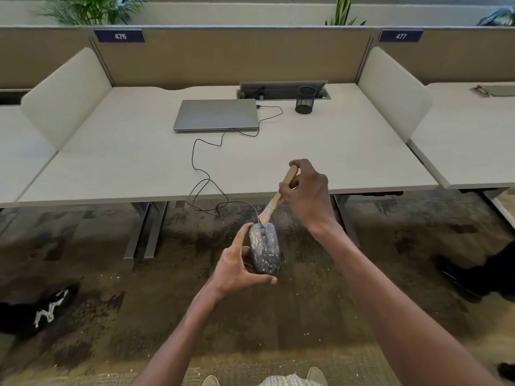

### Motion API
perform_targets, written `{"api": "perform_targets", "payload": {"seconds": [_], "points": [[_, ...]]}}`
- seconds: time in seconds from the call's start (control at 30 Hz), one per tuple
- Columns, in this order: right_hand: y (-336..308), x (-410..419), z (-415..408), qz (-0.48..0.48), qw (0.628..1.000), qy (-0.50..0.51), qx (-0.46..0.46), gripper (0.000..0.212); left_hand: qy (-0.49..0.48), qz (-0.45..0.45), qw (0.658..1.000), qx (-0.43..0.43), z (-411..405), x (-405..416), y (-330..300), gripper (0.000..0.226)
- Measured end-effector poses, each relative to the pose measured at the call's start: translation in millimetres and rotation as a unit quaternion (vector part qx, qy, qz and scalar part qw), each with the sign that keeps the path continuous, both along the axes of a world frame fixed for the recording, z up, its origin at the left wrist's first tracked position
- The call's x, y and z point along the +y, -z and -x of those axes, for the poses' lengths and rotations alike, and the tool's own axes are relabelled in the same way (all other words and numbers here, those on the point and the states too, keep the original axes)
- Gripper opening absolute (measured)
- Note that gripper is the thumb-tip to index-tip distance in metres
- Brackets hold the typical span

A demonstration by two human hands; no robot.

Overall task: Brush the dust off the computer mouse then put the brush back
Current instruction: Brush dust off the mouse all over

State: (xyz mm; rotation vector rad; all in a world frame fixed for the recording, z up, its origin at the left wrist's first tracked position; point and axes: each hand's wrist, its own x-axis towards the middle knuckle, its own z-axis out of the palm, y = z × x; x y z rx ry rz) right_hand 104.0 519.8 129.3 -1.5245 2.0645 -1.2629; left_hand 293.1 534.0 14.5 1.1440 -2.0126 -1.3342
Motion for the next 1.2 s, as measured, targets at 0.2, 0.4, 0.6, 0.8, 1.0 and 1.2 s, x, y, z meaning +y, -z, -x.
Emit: {"api": "perform_targets", "payload": {"seconds": [0.2,0.4,0.6,0.8,1.0,1.2], "points": [[1,-14,-5,0.006,1.0,-0.01,0.008,0.044,-0.017,0.002,1.0,0.0,-2,-13,-2,0.132],[-4,-30,-4,0.01,1.0,-0.012,0.009,0.045,-0.024,0.005,1.0,0.003,2,-27,-5,0.132],[-4,-41,2,-0.006,1.0,-0.011,0.025,0.045,-0.032,0.013,0.999,-0.003,7,-40,-6,0.134],[-4,-43,7,-0.009,0.997,0.007,0.073,0.045,-0.033,0.008,0.999,-0.01,10,-47,-1,0.13],[-2,-47,2,-0.005,0.999,-0.005,0.047,0.043,-0.031,0.005,0.999,-0.01,11,-51,-1,0.132],[-4,-45,6,0.0,0.997,0.01,0.072,0.045,-0.039,-0.013,0.999,0.011,7,-51,-1,0.133]]}}
